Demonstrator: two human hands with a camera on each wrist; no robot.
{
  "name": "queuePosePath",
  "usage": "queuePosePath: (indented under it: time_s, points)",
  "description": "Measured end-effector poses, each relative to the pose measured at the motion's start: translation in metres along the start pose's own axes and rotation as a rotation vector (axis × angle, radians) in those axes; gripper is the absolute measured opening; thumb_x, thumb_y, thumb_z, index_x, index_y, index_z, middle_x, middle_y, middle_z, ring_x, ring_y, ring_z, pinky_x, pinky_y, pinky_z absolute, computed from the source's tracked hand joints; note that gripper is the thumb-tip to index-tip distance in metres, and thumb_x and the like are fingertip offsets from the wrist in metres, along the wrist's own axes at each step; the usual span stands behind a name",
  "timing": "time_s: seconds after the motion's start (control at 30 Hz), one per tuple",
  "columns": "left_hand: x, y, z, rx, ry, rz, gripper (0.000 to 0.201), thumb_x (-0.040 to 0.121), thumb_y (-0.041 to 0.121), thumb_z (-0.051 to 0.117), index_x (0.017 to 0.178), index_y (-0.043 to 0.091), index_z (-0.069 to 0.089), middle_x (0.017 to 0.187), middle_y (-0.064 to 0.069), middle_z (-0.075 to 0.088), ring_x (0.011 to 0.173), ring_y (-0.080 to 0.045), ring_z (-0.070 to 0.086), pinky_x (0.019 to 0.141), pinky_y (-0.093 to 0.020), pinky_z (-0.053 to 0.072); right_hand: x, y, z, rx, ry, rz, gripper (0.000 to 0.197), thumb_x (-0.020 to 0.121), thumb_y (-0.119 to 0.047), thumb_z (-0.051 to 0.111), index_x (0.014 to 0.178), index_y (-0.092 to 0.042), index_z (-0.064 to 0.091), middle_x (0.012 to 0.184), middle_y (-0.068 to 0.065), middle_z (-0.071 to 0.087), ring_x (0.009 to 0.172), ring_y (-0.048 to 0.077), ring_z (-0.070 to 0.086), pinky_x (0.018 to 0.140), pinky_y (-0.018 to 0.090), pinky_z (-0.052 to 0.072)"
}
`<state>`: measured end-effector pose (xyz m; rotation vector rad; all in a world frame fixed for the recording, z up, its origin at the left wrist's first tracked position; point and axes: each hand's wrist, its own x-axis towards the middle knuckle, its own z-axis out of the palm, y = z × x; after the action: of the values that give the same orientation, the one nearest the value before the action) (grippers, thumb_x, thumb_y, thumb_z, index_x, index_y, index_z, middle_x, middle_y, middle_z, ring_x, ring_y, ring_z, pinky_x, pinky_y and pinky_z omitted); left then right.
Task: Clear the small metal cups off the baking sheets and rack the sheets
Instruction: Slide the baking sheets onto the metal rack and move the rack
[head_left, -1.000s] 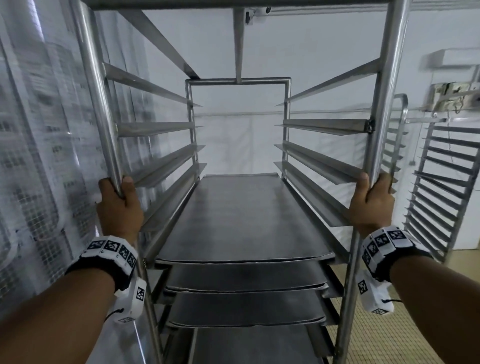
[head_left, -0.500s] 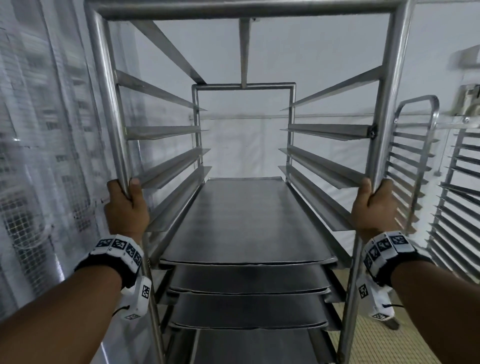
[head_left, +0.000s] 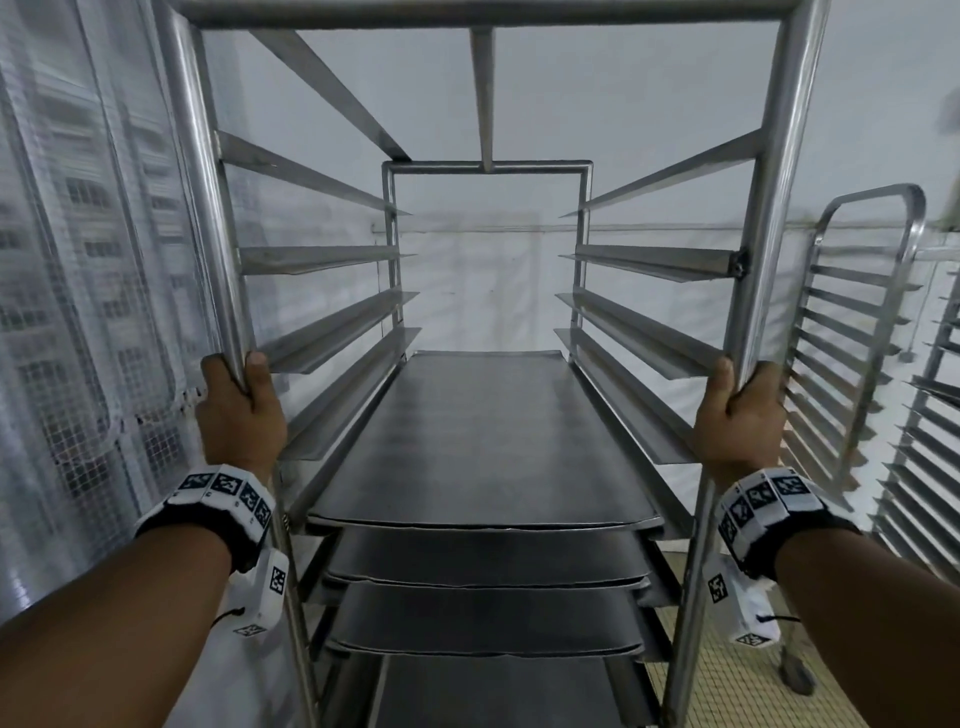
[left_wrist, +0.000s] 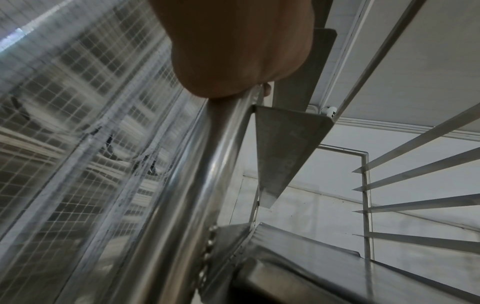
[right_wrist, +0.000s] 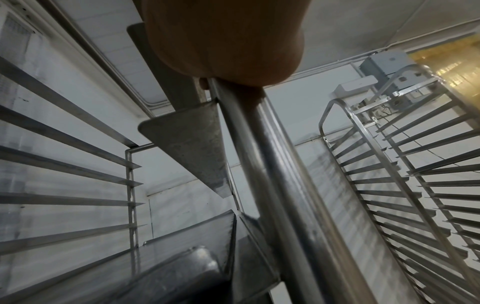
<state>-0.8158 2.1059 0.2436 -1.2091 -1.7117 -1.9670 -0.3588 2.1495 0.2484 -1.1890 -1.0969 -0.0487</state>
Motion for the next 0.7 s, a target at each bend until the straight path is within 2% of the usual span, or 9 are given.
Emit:
queuePosePath:
  time_s: [0.07, 0.13, 0.23, 0.33, 0.4, 0.5, 0.6, 0.7]
  points:
    - [0.003, -0.002, 0.010, 0.005, 0.001, 0.000, 0.046, 0.109, 0.043, 0.039, 0.119, -0.001, 0.046, 0.087, -0.025, 0.062, 0.075, -0.039, 0.061, 0.063, -0.038, 0.037, 0.006, 0.005, 0.010, -0.006, -0.023, 0.013, 0.038, 0.105, -0.034, 0.044, 0.109, 0.004, 0.043, 0.067, 0.002, 0.047, 0.078, 0.048, 0.058, 0.065, 0.038, 0.035]
    - [0.005, -0.001, 0.021, -0.002, 0.012, 0.008, 0.045, 0.109, 0.041, 0.040, 0.120, -0.001, 0.047, 0.096, -0.029, 0.066, 0.081, -0.043, 0.063, 0.065, -0.038, 0.037, 0.013, 0.010, 0.019, -0.003, -0.040, 0.023, 0.039, 0.105, -0.035, 0.043, 0.107, 0.004, 0.043, 0.064, -0.008, 0.038, 0.077, 0.046, 0.057, 0.065, 0.037, 0.032]
    - [0.010, -0.005, 0.037, -0.007, 0.007, 0.014, 0.043, 0.109, 0.038, 0.040, 0.118, -0.003, 0.048, 0.090, -0.028, 0.064, 0.078, -0.044, 0.061, 0.064, -0.038, 0.034, 0.022, 0.017, 0.034, -0.007, -0.032, 0.032, 0.041, 0.105, -0.037, 0.042, 0.106, 0.004, 0.043, 0.064, -0.005, 0.039, 0.075, 0.042, 0.056, 0.065, 0.036, 0.032]
    - [0.019, -0.014, 0.058, -0.011, -0.007, -0.004, 0.045, 0.109, 0.042, 0.039, 0.119, -0.001, 0.047, 0.083, -0.016, 0.057, 0.073, -0.037, 0.057, 0.064, -0.039, 0.036, 0.030, 0.025, 0.052, 0.003, -0.010, 0.039, 0.043, 0.104, -0.038, 0.043, 0.105, 0.005, 0.044, 0.065, -0.001, 0.041, 0.075, 0.041, 0.056, 0.066, 0.038, 0.035]
    - [0.028, -0.023, 0.075, -0.029, -0.006, 0.003, 0.044, 0.109, 0.042, 0.039, 0.118, 0.000, 0.047, 0.084, -0.017, 0.059, 0.075, -0.041, 0.060, 0.064, -0.040, 0.039, 0.036, 0.030, 0.065, 0.000, 0.004, 0.038, 0.043, 0.104, -0.037, 0.044, 0.104, 0.006, 0.046, 0.063, -0.004, 0.038, 0.072, 0.038, 0.053, 0.065, 0.037, 0.033]
    - [0.039, -0.034, 0.101, -0.015, -0.008, -0.006, 0.043, 0.109, 0.040, 0.039, 0.116, -0.001, 0.047, 0.082, -0.014, 0.055, 0.074, -0.038, 0.057, 0.064, -0.038, 0.034, 0.047, 0.037, 0.086, -0.048, 0.010, 0.070, 0.044, 0.105, -0.037, 0.042, 0.106, 0.007, 0.047, 0.062, -0.006, 0.034, 0.068, 0.028, 0.041, 0.064, 0.035, 0.027]
    - [0.049, -0.043, 0.127, -0.013, -0.007, -0.008, 0.044, 0.109, 0.041, 0.038, 0.118, -0.002, 0.046, 0.086, -0.023, 0.060, 0.079, -0.045, 0.059, 0.066, -0.038, 0.033, 0.060, 0.044, 0.108, -0.062, 0.015, 0.083, 0.043, 0.105, -0.036, 0.042, 0.107, 0.007, 0.047, 0.063, -0.007, 0.033, 0.070, 0.024, 0.038, 0.064, 0.033, 0.024]
    - [0.061, -0.055, 0.155, -0.014, 0.003, 0.010, 0.046, 0.109, 0.043, 0.037, 0.116, -0.001, 0.046, 0.080, -0.015, 0.055, 0.069, -0.035, 0.054, 0.063, -0.038, 0.034, 0.072, 0.054, 0.129, -0.084, 0.000, 0.104, 0.044, 0.105, -0.036, 0.041, 0.110, 0.007, 0.047, 0.065, -0.002, 0.035, 0.072, 0.026, 0.039, 0.065, 0.034, 0.024]
